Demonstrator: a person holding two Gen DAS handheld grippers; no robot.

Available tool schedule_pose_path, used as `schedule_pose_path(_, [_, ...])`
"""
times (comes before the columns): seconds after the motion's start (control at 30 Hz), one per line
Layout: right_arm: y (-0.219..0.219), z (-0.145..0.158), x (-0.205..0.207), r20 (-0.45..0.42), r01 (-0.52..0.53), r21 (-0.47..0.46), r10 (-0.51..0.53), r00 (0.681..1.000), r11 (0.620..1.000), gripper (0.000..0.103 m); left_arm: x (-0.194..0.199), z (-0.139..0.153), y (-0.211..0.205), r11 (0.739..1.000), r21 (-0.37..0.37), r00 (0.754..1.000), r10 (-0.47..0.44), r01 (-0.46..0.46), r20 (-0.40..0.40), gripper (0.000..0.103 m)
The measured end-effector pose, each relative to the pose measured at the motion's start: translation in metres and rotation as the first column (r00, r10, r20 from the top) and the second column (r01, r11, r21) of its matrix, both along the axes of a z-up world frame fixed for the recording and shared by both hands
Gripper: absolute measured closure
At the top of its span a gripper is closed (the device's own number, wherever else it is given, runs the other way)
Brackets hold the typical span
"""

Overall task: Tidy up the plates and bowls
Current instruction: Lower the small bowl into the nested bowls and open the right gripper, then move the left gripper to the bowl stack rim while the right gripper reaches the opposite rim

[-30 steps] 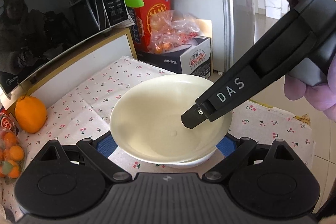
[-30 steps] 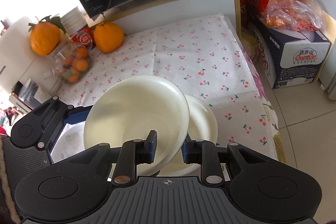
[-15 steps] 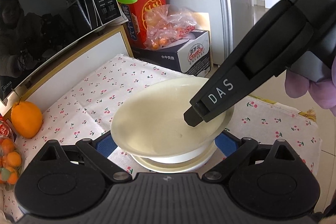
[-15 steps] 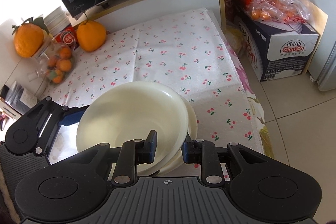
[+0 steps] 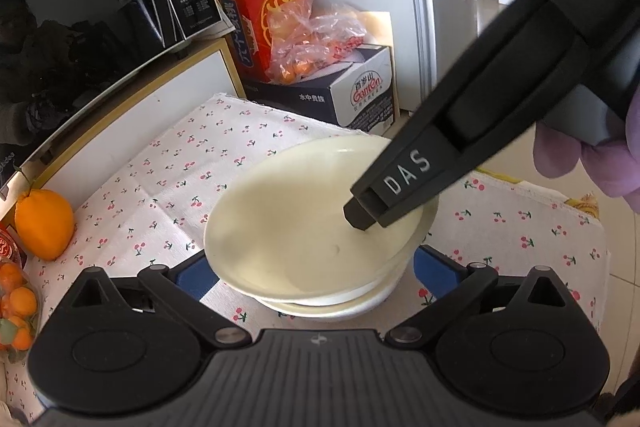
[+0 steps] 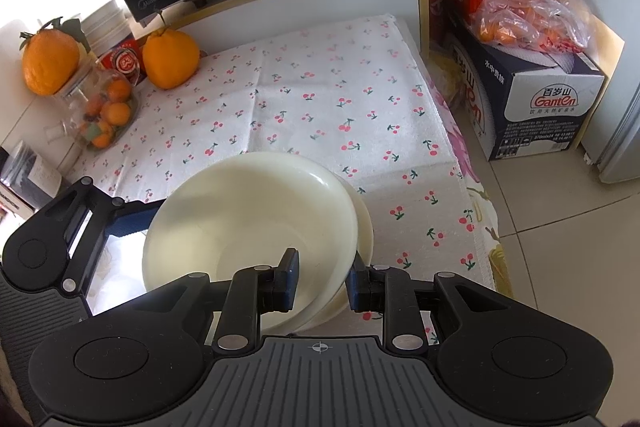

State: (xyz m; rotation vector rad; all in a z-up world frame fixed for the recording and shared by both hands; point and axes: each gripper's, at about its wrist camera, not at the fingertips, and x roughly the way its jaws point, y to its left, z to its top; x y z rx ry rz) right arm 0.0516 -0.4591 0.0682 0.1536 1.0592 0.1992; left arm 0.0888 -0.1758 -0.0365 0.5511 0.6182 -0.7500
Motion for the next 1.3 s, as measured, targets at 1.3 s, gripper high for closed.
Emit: schedule_pose_path(1.3, [-0.012,0.006,-0.003,0.033,0.044,-0.018,-0.043,0.999,0.999,0.057,0.000,-0.002,0.004,0.999,0.041,0.999,-0.011,0.013,-0.043,0.000])
